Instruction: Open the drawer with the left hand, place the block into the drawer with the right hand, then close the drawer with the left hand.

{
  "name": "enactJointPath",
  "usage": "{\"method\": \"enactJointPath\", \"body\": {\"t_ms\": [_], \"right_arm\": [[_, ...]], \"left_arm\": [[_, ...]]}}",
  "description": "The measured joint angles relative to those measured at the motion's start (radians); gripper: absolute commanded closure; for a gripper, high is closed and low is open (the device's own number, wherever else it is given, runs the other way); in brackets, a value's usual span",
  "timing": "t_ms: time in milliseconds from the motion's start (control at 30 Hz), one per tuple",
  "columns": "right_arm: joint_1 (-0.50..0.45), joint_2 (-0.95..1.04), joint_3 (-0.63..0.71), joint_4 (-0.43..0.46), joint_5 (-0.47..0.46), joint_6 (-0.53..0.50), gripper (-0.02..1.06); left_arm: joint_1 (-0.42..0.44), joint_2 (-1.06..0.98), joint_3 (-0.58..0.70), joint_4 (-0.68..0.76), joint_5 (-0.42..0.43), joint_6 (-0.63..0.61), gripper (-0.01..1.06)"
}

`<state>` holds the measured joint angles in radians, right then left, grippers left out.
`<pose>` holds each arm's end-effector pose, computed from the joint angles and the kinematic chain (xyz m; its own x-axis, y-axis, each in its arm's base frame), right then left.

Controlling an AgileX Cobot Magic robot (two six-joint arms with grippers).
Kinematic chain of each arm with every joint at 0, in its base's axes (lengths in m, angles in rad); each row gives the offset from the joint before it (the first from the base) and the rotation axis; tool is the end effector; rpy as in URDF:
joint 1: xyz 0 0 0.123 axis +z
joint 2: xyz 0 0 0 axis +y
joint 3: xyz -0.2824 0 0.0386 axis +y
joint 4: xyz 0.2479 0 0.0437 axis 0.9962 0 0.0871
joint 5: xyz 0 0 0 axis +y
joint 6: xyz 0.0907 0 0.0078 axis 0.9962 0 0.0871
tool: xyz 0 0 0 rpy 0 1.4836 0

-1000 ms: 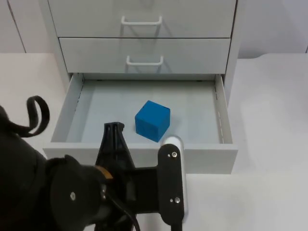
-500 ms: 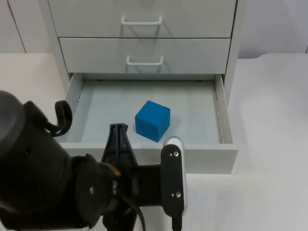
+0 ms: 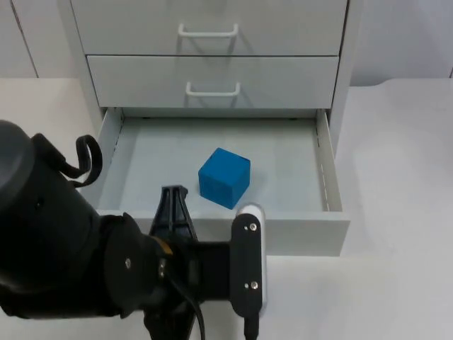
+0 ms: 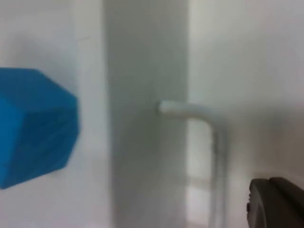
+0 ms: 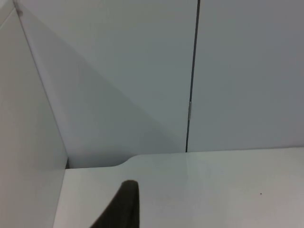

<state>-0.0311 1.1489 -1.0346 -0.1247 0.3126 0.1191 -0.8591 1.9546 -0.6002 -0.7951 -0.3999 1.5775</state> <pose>0.2564 -0.0115 0.3813 -0.3309 0.0107 -0.9436 0.0673 0.9977 -0.0123 0.2060 -0.2002 0.0650 0.0908 0.9736 -0.2096 0.8233 0.0450 0.5658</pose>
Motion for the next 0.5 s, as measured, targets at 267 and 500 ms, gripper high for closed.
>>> {"method": "enactJointPath", "body": {"t_ms": [267, 500], "right_arm": [[0.0, 0.0, 0.0, 0.0, -0.002, 0.0, 0.02], [0.0, 0.0, 0.0, 0.0, -0.004, 0.0, 0.02]], "left_arm": [[0.01, 0.006, 0.0, 0.043, -0.029, -0.02, 1.05], [0.014, 0.011, 0.0, 0.059, -0.051, -0.026, 1.05]]}}
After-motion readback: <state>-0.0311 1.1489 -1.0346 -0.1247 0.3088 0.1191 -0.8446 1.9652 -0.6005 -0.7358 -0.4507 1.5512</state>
